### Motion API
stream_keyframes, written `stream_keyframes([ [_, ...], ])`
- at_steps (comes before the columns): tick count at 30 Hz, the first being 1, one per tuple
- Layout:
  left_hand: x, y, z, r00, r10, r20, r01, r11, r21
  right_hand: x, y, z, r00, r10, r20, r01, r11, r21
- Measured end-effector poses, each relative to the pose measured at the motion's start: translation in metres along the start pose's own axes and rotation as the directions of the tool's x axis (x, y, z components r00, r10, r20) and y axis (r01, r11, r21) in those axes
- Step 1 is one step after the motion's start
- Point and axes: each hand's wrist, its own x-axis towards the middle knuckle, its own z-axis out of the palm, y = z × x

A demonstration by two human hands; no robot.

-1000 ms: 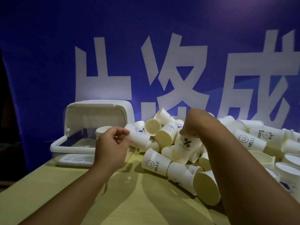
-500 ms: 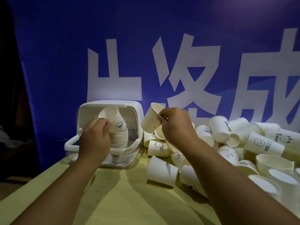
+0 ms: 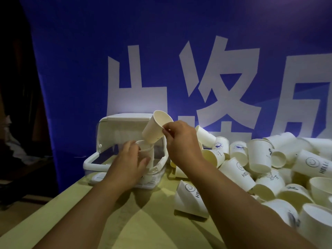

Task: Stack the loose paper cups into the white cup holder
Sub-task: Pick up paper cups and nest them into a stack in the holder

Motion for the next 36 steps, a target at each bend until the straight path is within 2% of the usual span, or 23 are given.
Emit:
stream_keyframes([
  [4,-0.001,0.002,0.0,0.997,-0.063,-0.05,0.056,0.989,-0.136,-0.003,0.002,0.01,0.99,-0.079,0.117,0.094,0.988,-0.124],
  [6,-0.002,0.001,0.0,0.997,-0.033,-0.065,0.024,0.99,-0.136,-0.005,0.002,0.013,0.982,-0.109,0.155,0.134,0.979,-0.156],
  [13,-0.006,0.005,0.002,0.984,0.124,-0.128,-0.141,0.981,-0.132,-0.007,0.01,0.024,0.966,-0.115,0.232,0.152,0.977,-0.148],
  [16,-0.005,0.005,0.003,0.981,0.132,-0.141,-0.145,0.986,-0.086,-0.007,0.008,0.023,0.979,-0.08,0.186,0.085,0.996,-0.018],
  [19,-0.002,0.003,0.004,0.986,0.098,-0.135,-0.105,0.993,-0.046,-0.008,0.005,0.025,0.978,-0.015,0.209,0.001,0.998,0.07],
  [23,0.0,0.0,0.007,0.996,0.021,-0.088,-0.022,1.0,-0.014,-0.017,0.009,0.034,0.914,-0.045,0.404,0.08,0.994,-0.069],
  [25,0.0,-0.001,0.006,0.997,-0.01,-0.076,0.008,1.0,-0.016,-0.019,0.009,0.028,0.896,-0.048,0.441,0.084,0.995,-0.062],
  [27,-0.003,0.001,0.006,0.997,0.003,-0.074,-0.002,1.0,0.018,-0.016,0.01,0.008,0.914,-0.029,0.404,0.051,0.998,-0.044],
  [30,-0.005,0.003,0.008,0.994,0.071,-0.088,-0.05,0.974,0.22,-0.004,0.018,-0.036,0.962,0.052,0.268,-0.032,0.996,-0.079],
  [32,-0.005,0.007,0.008,0.99,0.093,-0.103,-0.059,0.954,0.295,0.004,0.029,-0.069,0.977,0.119,0.176,-0.097,0.987,-0.129],
  [36,-0.011,0.031,0.008,0.953,0.23,-0.198,-0.166,0.941,0.295,0.016,0.076,-0.127,0.963,0.268,-0.01,-0.256,0.907,-0.334],
])
